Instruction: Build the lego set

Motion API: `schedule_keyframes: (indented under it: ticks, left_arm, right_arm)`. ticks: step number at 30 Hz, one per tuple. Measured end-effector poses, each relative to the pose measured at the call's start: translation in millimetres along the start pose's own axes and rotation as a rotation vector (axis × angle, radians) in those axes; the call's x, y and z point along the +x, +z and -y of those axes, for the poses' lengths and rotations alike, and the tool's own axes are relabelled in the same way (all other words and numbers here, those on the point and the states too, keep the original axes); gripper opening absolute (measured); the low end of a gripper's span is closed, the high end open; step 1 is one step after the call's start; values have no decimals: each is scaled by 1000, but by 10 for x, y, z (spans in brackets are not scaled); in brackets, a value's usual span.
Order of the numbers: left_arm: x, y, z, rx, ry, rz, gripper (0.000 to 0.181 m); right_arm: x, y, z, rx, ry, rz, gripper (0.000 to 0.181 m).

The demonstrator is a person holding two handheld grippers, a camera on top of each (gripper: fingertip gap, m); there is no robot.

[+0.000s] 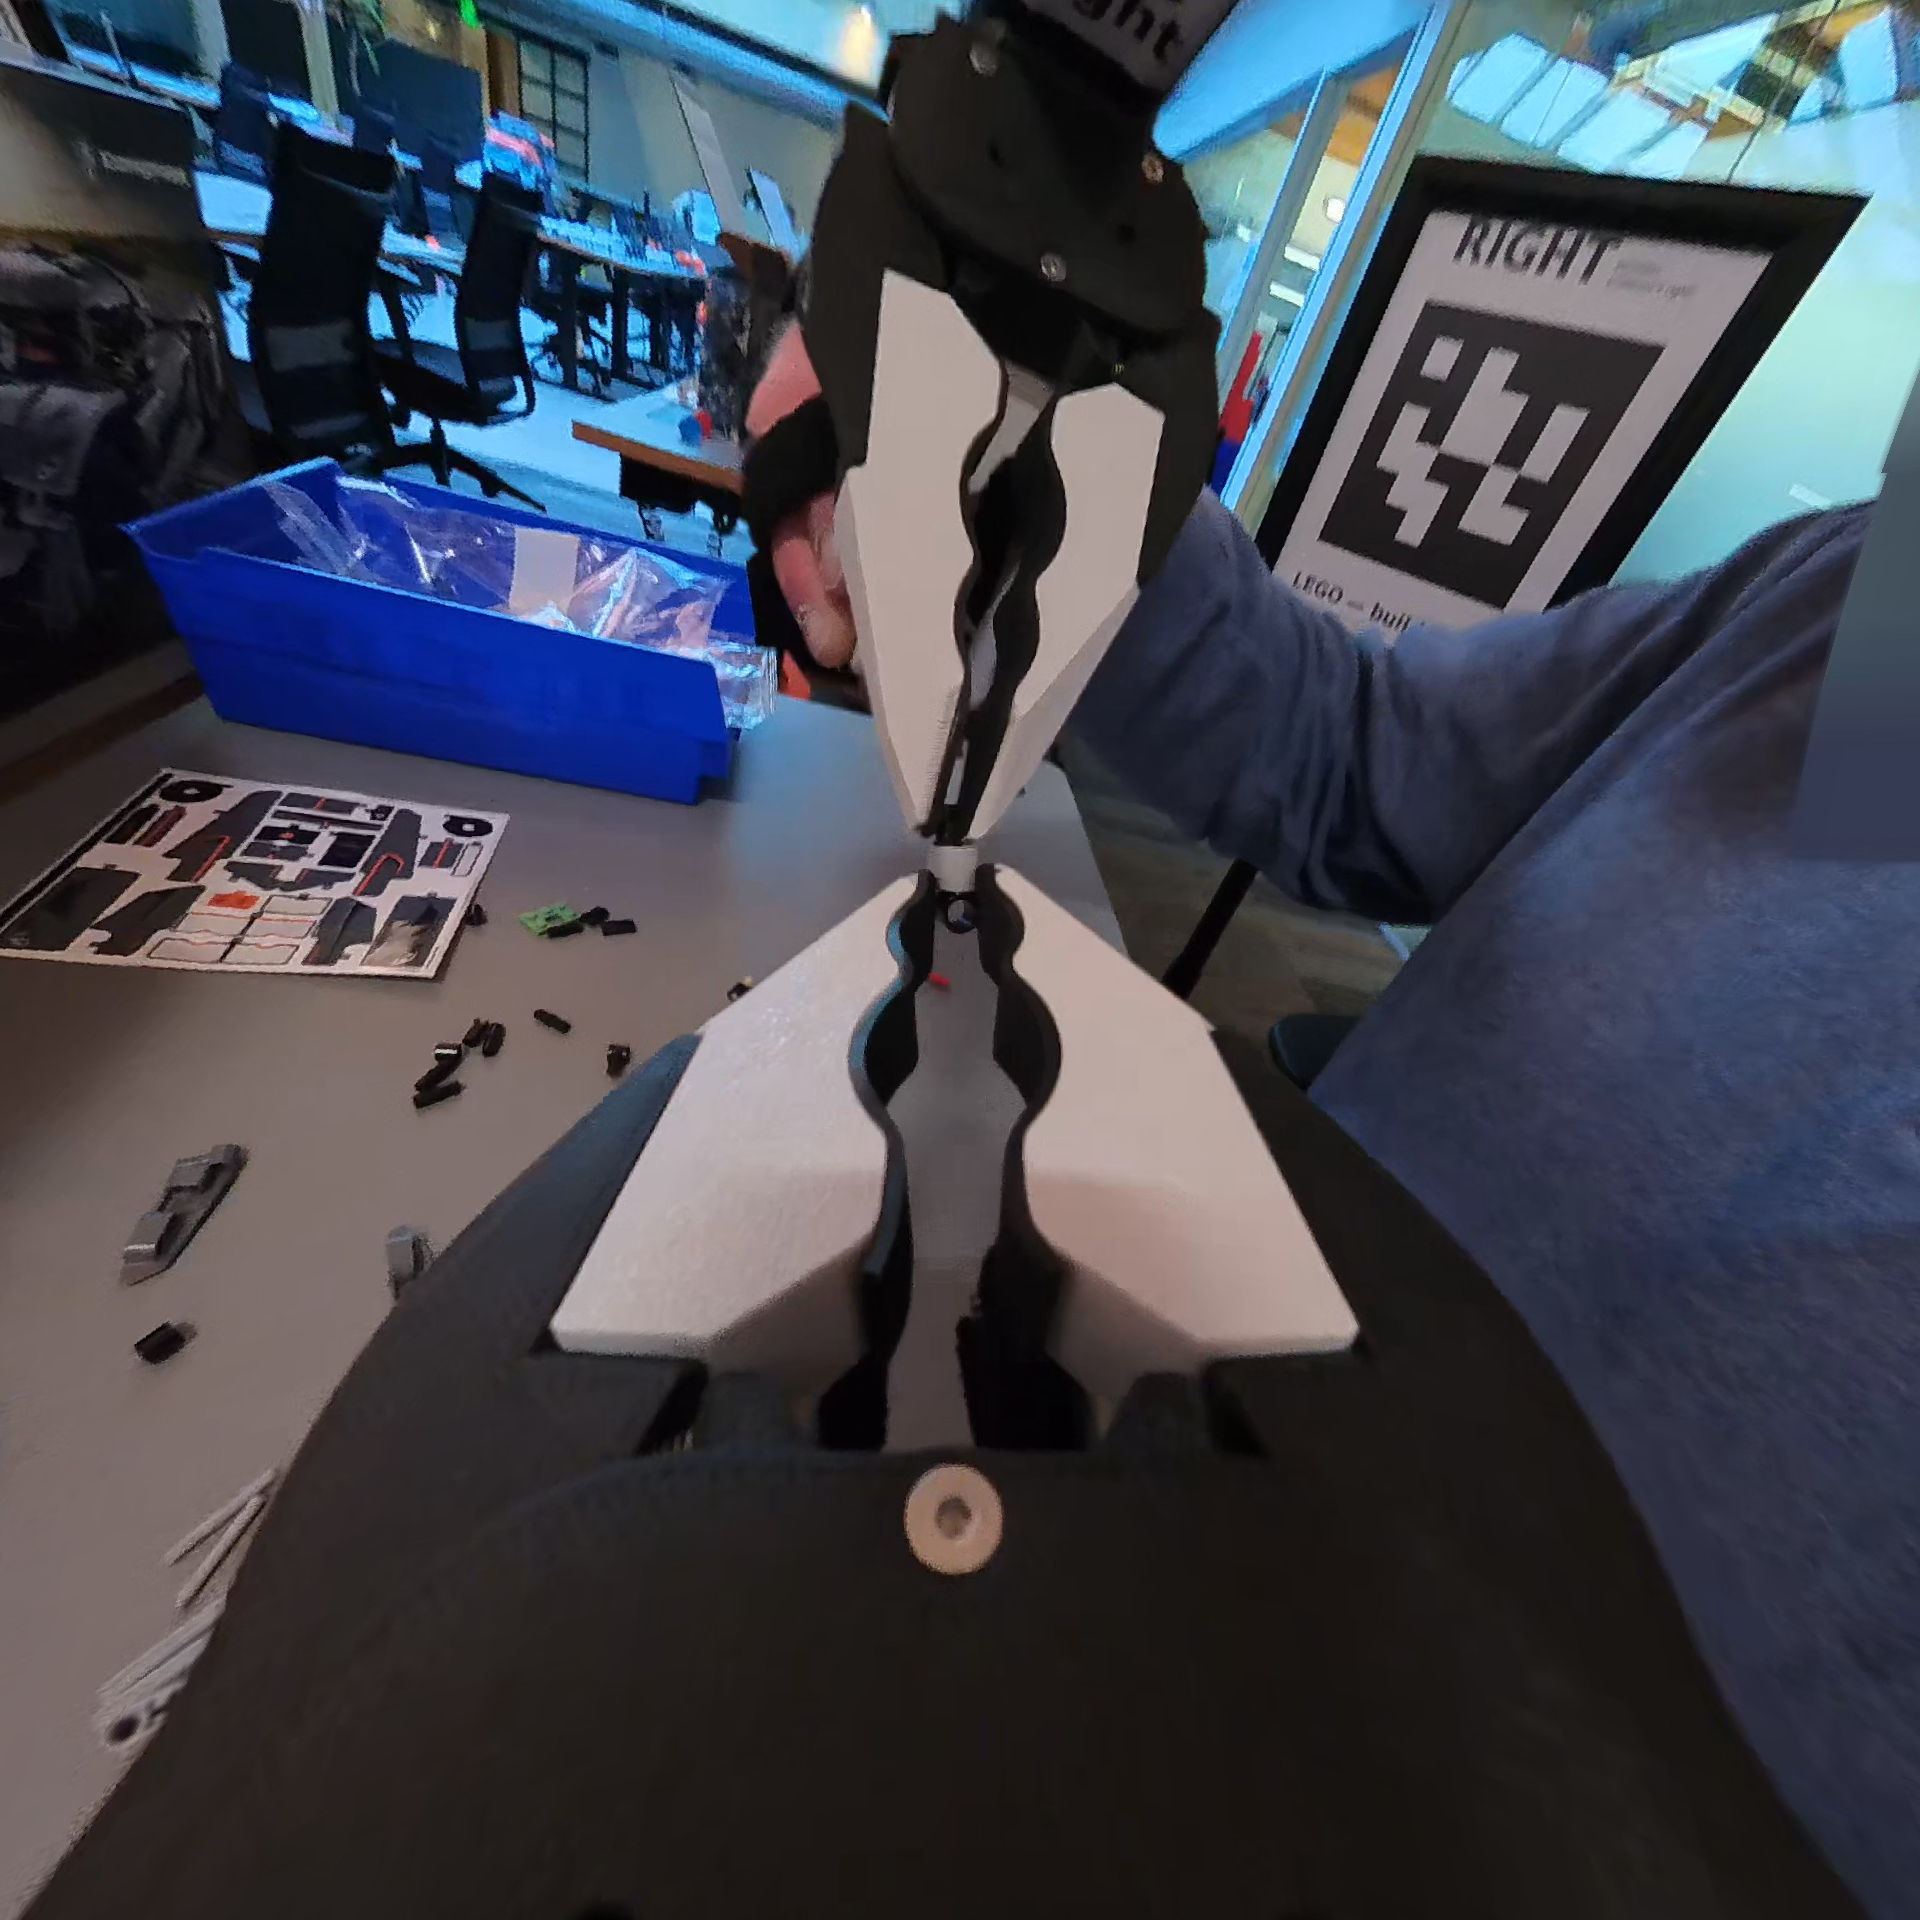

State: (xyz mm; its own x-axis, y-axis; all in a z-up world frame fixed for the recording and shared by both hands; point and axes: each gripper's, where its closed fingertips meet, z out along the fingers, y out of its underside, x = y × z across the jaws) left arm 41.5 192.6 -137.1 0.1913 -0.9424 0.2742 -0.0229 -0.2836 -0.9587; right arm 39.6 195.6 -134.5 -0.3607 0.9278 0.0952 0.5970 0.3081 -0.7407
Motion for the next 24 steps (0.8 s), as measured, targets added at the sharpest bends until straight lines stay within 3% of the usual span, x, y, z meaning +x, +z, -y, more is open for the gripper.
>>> schedule_keyframes:
  ticks: [8, 16, 24]
  left_arm:
    - [27, -78, 195, 182, -106, -87, 5]
    - [70, -171, 302, 296, -174, -180, 5]
    - [109, -221, 266, 318, -206, -196, 5]
  right_arm:
    - [37, -210, 123, 128, 42, -120, 25]
    - [-156, -349, 8, 201, 92, -176, 23]
    - [-362, -223, -150, 206, 133, -214, 21]
